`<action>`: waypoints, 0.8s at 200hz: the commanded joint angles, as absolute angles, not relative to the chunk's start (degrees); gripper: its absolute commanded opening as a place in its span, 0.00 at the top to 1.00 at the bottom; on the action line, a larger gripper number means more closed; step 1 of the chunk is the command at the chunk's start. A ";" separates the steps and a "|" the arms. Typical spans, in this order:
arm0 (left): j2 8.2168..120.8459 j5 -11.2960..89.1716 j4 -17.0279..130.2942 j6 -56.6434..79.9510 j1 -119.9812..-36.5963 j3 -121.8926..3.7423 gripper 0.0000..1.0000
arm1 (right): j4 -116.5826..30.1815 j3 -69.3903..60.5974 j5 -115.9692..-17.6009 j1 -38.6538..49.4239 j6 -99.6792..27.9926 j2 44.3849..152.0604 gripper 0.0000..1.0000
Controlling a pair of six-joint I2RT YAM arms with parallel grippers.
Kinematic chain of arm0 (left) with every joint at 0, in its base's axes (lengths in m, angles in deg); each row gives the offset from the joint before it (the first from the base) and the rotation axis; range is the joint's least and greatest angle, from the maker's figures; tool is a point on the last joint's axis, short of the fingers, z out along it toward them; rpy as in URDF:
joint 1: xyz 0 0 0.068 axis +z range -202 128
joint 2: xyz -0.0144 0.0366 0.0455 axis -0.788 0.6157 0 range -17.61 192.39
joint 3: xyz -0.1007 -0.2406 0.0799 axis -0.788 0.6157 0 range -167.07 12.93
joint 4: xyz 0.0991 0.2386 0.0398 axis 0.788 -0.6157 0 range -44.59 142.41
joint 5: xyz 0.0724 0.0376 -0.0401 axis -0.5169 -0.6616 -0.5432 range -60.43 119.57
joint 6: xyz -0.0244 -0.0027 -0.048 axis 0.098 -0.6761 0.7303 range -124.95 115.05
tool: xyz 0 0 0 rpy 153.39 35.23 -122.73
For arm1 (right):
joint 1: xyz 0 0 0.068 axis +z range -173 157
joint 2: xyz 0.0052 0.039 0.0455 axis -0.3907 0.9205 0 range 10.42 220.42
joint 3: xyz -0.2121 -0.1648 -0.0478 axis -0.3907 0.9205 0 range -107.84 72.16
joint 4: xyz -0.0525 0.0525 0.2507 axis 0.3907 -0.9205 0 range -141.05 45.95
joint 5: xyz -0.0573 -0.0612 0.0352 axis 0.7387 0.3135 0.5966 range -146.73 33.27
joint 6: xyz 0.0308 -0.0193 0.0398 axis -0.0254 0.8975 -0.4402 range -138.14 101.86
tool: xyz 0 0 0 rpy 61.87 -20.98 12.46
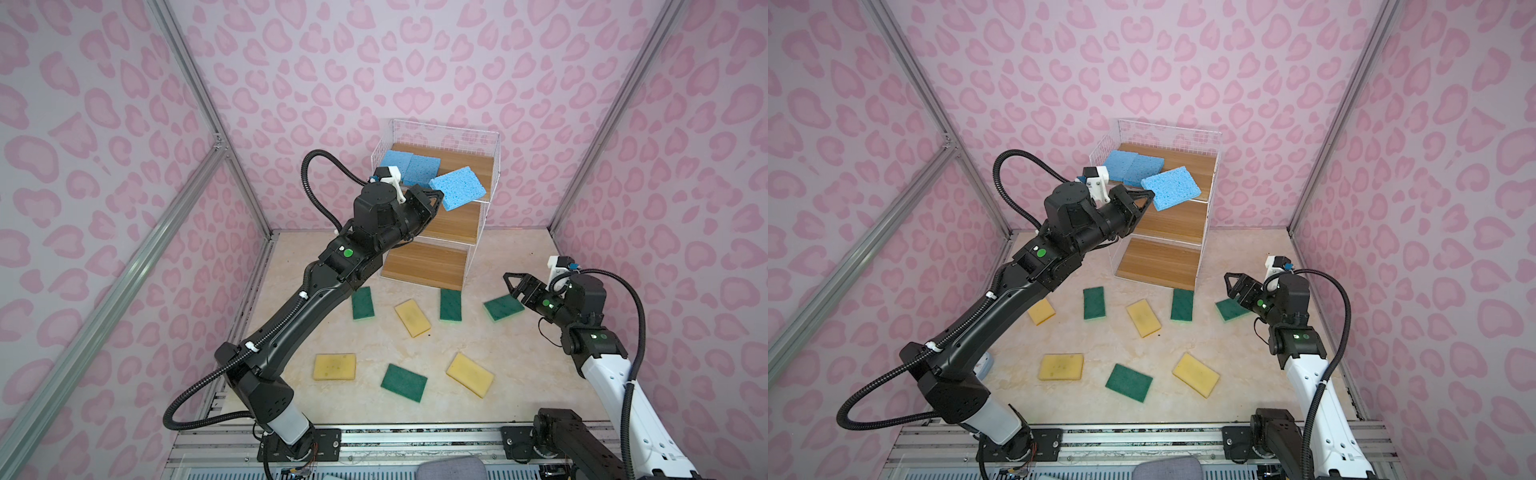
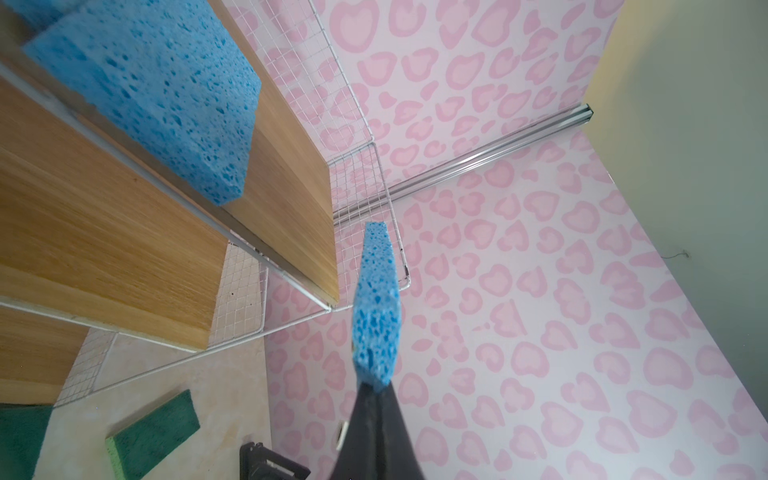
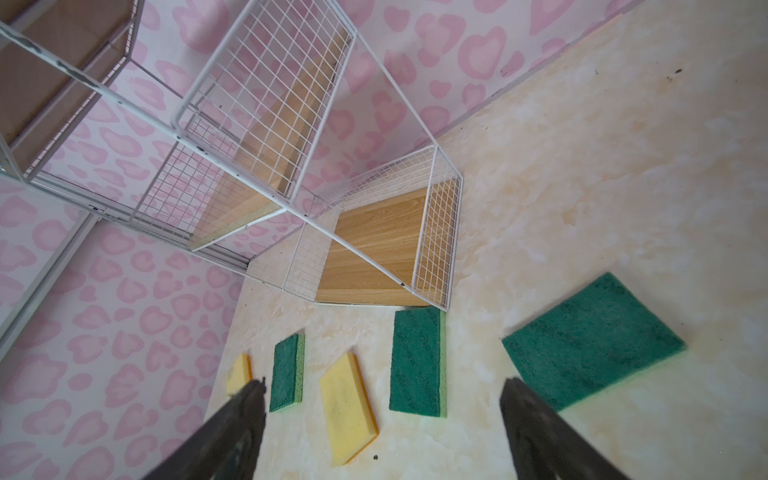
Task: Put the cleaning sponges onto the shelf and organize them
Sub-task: 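Raise the blue sponge with the left gripper toward the top shelf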
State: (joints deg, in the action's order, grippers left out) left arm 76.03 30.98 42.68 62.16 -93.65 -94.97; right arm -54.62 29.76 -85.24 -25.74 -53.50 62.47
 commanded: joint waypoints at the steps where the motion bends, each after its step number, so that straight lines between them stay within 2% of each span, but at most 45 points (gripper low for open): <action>1: 76.95 25.05 43.24 63.82 -93.99 -95.87 0.96 | -52.59 30.24 -85.01 -25.75 -53.22 63.13 0.11; 53: 82.27 19.75 46.05 67.42 -96.22 -100.92 0.96 | -51.17 31.08 -85.28 -25.80 -53.64 63.51 0.11; 120: 87.91 8.19 48.68 70.26 -100.58 -106.43 0.96 | -49.99 32.47 -86.44 -25.97 -53.50 63.59 0.11; 160: 91.88 5.69 50.55 72.53 -100.96 -109.59 0.97 | -48.78 33.60 -87.64 -25.96 -54.10 63.46 0.11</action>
State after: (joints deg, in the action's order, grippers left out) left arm 89.65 9.34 46.98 70.20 -100.73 -107.28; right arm -51.36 32.69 -86.47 -25.89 -53.58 63.46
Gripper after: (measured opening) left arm 0.049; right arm 0.887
